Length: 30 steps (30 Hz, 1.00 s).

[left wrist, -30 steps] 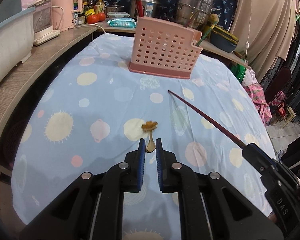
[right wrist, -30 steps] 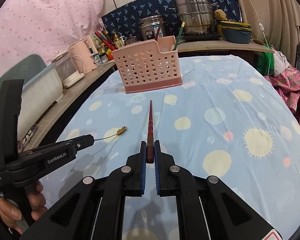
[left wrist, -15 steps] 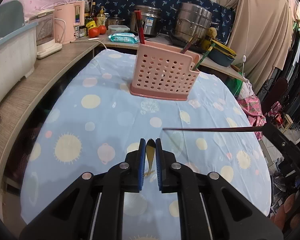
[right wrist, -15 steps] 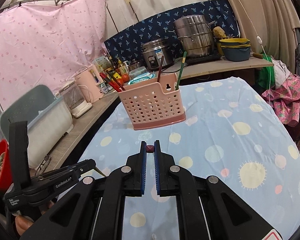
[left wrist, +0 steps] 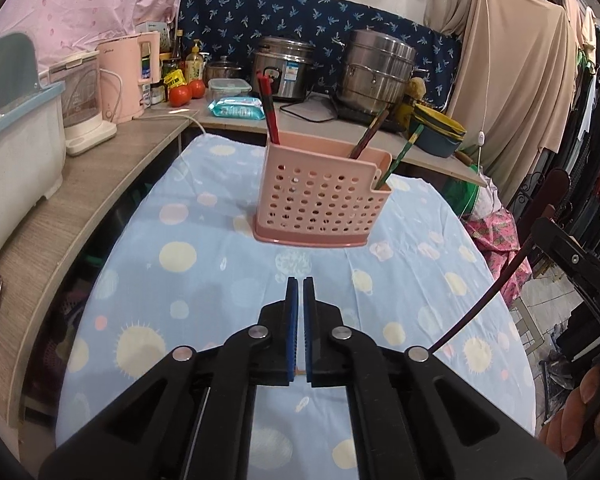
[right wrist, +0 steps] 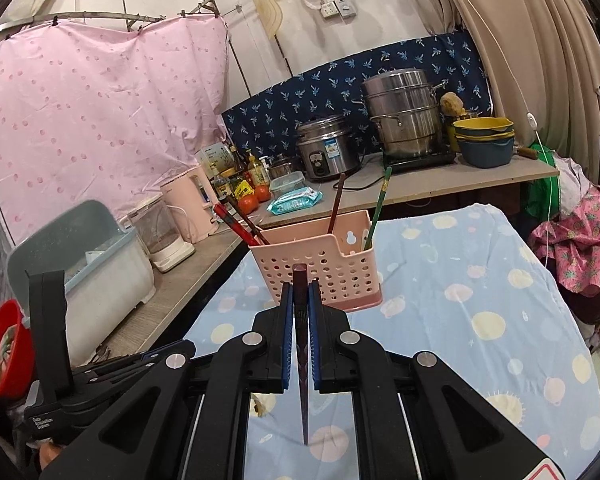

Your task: Organize utensils

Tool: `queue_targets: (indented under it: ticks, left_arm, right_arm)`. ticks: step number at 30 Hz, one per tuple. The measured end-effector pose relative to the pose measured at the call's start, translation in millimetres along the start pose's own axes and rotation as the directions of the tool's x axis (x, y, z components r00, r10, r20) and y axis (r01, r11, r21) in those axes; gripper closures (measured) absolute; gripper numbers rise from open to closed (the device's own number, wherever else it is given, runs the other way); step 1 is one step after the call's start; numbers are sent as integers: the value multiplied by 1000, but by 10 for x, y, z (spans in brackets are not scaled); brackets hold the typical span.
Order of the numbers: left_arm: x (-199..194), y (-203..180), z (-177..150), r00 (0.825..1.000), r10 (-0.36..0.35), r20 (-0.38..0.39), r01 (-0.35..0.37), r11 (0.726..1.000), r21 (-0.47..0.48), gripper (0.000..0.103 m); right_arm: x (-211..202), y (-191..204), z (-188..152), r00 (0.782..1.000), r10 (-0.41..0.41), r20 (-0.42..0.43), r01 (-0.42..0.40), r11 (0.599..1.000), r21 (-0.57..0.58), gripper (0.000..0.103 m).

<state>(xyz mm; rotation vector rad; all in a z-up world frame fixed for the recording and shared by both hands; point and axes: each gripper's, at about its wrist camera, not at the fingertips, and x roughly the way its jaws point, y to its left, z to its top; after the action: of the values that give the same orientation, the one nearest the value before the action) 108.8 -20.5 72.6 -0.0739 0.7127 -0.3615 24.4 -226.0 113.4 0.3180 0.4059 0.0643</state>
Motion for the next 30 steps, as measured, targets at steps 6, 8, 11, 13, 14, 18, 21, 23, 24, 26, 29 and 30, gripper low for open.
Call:
queue_targets:
  ticks: [6, 8, 11, 13, 14, 18, 21, 23, 24, 26, 29, 30]
  left_arm:
    - [42, 33, 61, 1000, 9, 5, -9, 1000, 3, 102]
    - [108, 39, 2, 1000, 14, -18, -13, 1000, 10, 102]
    - [246, 28, -163, 997, 0, -74, 1, 1000, 5, 101]
    - [342, -27, -297, 993, -14, -117, 14, 1000, -4, 96]
    - [399, -66, -366, 990, -24, -142, 23, 1000, -8, 90]
    - [629, -338, -600, 974, -56, -219, 58, 998, 4, 74]
    - [804, -589, -718, 968, -52, -246, 64, 997, 42, 62]
    - [948, -718, -798, 965, -17, -260, 39, 996, 81, 60]
    - [1015, -746, -829, 963, -5, -269, 31, 995, 93, 60]
    - [1161, -751, -915, 953, 28, -302, 5, 994, 106, 60]
    - [1181, -704, -996, 951, 61, -304, -25, 992, 121, 61]
    - [1156, -663, -1017, 948, 58, -313, -21, 993, 119, 61]
  right_arm:
    - [20, 12, 72, 1000, 2, 19, -2, 1000, -4, 96]
    - [10, 9, 69, 1000, -3, 22, 3, 1000, -5, 96]
    - [-33, -37, 79, 999, -13, 33, 13, 1000, 8, 96]
    - [-67, -79, 98, 999, -30, 43, 30, 999, 14, 96]
    - [-91, -107, 108, 998, -44, 50, 43, 999, 16, 96]
    - [-146, -217, 121, 995, -79, 61, 77, 996, 35, 96]
    - [-175, -309, 111, 993, -98, 62, 95, 994, 50, 96]
    - [-190, -369, 102, 992, -110, 62, 107, 993, 56, 96]
    - [-198, -397, 97, 991, -117, 61, 113, 992, 59, 96]
    - [-209, -448, 84, 990, -126, 57, 122, 990, 65, 96]
    - [-211, -514, 55, 990, -130, 47, 126, 989, 76, 96]
    - [-211, -530, 46, 991, -130, 45, 126, 989, 79, 96]
